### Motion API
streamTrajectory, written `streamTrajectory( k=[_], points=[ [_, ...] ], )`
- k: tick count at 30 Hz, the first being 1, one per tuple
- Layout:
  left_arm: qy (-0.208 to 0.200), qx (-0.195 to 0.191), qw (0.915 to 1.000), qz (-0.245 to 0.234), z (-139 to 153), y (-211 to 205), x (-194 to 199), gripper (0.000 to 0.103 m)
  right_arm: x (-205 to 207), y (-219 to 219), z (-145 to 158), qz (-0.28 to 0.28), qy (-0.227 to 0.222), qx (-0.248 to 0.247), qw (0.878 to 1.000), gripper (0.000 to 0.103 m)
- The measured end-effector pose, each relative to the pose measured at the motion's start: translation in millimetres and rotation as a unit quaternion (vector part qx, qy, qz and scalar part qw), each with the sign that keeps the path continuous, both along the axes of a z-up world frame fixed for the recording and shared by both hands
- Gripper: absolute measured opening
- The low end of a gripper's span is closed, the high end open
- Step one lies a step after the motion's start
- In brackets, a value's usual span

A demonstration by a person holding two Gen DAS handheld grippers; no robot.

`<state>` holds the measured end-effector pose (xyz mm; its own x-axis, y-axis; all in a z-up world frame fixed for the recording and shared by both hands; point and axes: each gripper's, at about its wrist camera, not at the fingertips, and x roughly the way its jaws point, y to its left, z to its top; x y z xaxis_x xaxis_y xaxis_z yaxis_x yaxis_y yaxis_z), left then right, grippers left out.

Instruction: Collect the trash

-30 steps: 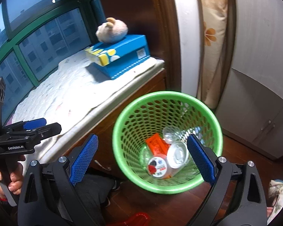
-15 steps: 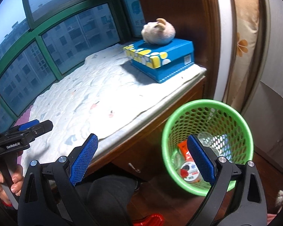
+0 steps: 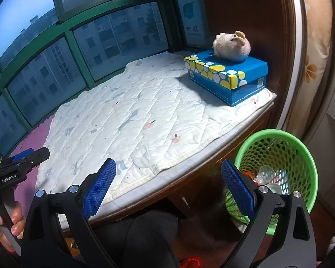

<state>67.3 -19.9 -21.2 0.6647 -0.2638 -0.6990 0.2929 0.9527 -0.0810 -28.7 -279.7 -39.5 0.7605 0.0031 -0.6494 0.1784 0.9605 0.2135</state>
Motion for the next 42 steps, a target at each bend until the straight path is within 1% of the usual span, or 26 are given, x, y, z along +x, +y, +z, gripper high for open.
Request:
streamTrajectory(
  k=[7, 14, 31, 42],
  points=[
    [-0.012, 0.003, 0.9994, 0.031, 4, 22, -9, 0.094, 2, 18, 7, 0.012, -0.006, -0.007, 1.000, 0.096],
    [-0.025, 0.011, 0.9983, 0.051, 8, 29, -17, 0.095, 0, 26, 10, 0.018, -0.008, -0.006, 1.000, 0.096],
    [-0.049, 0.024, 0.9959, 0.072, 17, 34, -30, 0.095, -6, 30, 13, 0.020, -0.015, -0.012, 1.000, 0.097],
    [-0.058, 0.025, 0.9943, 0.086, 22, 36, -33, 0.095, -5, 36, 14, 0.023, -0.015, -0.017, 0.999, 0.097]
  ],
)
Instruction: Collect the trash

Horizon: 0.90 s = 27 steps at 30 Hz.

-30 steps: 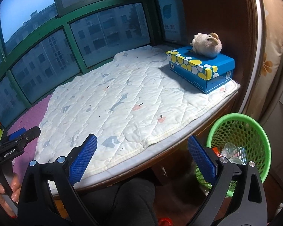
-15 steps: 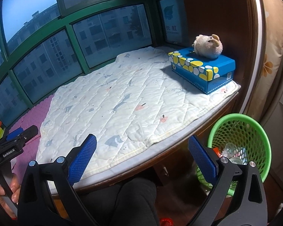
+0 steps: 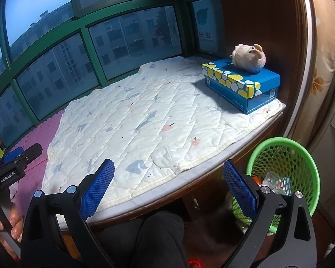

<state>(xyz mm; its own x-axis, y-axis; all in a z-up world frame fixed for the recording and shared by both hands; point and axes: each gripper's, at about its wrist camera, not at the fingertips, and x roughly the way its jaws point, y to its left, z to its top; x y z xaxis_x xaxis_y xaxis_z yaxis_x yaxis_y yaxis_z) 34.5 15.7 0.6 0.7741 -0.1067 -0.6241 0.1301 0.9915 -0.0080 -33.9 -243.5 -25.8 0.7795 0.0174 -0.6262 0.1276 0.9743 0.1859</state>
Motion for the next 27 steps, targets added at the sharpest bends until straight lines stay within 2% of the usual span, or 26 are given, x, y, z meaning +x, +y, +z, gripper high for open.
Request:
streamTrajectory(
  k=[27],
  points=[
    [-0.001, 0.003, 0.9999, 0.012, -0.2, 3.1, -1.3, 0.095, 1.3, 3.3, 0.1, 0.004, -0.001, 0.001, 1.000, 0.097]
  ],
)
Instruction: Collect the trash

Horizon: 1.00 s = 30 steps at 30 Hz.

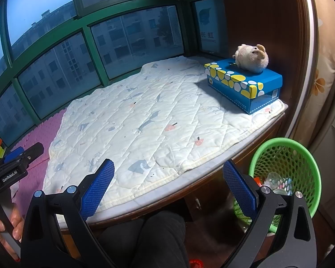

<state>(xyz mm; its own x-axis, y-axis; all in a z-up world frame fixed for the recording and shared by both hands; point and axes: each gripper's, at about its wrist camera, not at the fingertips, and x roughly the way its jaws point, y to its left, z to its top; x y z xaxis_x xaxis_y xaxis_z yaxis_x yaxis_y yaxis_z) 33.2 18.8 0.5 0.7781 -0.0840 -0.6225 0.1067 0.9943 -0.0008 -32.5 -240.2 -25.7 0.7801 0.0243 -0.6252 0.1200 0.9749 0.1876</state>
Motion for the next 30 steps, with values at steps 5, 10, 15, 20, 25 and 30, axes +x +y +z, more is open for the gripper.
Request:
streamTrajectory(
  k=[5, 10, 15, 20, 25, 30],
  points=[
    [0.001, 0.001, 1.0000, 0.002, 0.6, -0.6, 0.0, 0.095, -0.1, -0.3, 0.1, -0.001, 0.000, 0.000, 1.000, 0.097],
    [0.001, 0.002, 1.0000, 0.004, 1.8, -0.6, 0.5, 0.095, -0.2, 0.0, -0.1, 0.000, -0.001, -0.001, 1.000, 0.097],
    [0.003, 0.002, 1.0000, 0.004, 1.1, -0.8, 0.5, 0.095, 0.0, -0.2, 0.0, -0.001, 0.000, -0.001, 1.000, 0.097],
    [0.003, 0.004, 1.0000, 0.006, -0.9, -0.6, 1.1, 0.095, -0.6, -1.2, 1.3, -0.004, -0.001, -0.007, 1.000, 0.097],
    [0.005, 0.005, 0.9999, 0.007, -2.3, -0.3, 1.7, 0.095, -1.0, -0.7, 1.0, -0.005, -0.001, -0.010, 1.000, 0.097],
    [0.008, 0.004, 0.9999, 0.007, -4.0, 0.2, 2.5, 0.095, -1.0, -1.0, 0.6, -0.004, 0.000, -0.011, 1.000, 0.097]
  ],
)
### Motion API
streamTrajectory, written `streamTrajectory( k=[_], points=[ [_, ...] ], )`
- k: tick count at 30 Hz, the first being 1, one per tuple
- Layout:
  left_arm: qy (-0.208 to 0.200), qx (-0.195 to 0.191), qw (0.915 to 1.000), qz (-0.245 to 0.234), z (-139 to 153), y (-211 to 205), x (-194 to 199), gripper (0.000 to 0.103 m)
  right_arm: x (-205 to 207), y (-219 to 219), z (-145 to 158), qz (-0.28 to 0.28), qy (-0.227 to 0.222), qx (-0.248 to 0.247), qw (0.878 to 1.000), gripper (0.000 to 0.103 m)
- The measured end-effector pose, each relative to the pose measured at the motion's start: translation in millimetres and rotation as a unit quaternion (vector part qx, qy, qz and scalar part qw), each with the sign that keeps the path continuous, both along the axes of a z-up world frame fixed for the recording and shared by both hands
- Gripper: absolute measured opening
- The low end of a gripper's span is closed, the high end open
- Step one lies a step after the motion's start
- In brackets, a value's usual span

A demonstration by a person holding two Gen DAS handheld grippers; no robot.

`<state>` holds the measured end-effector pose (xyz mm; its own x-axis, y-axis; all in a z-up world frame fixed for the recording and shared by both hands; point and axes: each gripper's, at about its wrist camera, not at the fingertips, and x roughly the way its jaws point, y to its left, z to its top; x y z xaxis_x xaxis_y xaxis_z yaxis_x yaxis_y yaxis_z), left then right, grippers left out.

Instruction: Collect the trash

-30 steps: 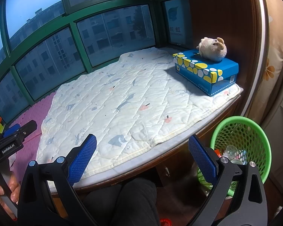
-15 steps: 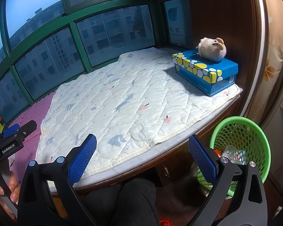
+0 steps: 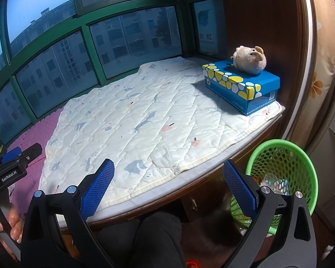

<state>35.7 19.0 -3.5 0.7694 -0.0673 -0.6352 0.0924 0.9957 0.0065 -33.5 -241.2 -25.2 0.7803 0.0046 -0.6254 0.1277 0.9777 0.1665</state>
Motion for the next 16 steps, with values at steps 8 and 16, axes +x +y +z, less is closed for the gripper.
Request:
streamTrajectory(
  k=[8, 16],
  points=[
    [-0.003, 0.004, 1.0000, 0.000, -0.5, -2.0, -1.3, 0.095, 0.5, -0.3, -0.8, -0.001, 0.001, -0.002, 1.000, 0.097],
    [-0.002, 0.003, 1.0000, 0.005, -0.7, -1.7, -1.6, 0.095, 0.4, 0.2, -2.0, -0.001, 0.002, -0.001, 1.000, 0.097]
  ],
)
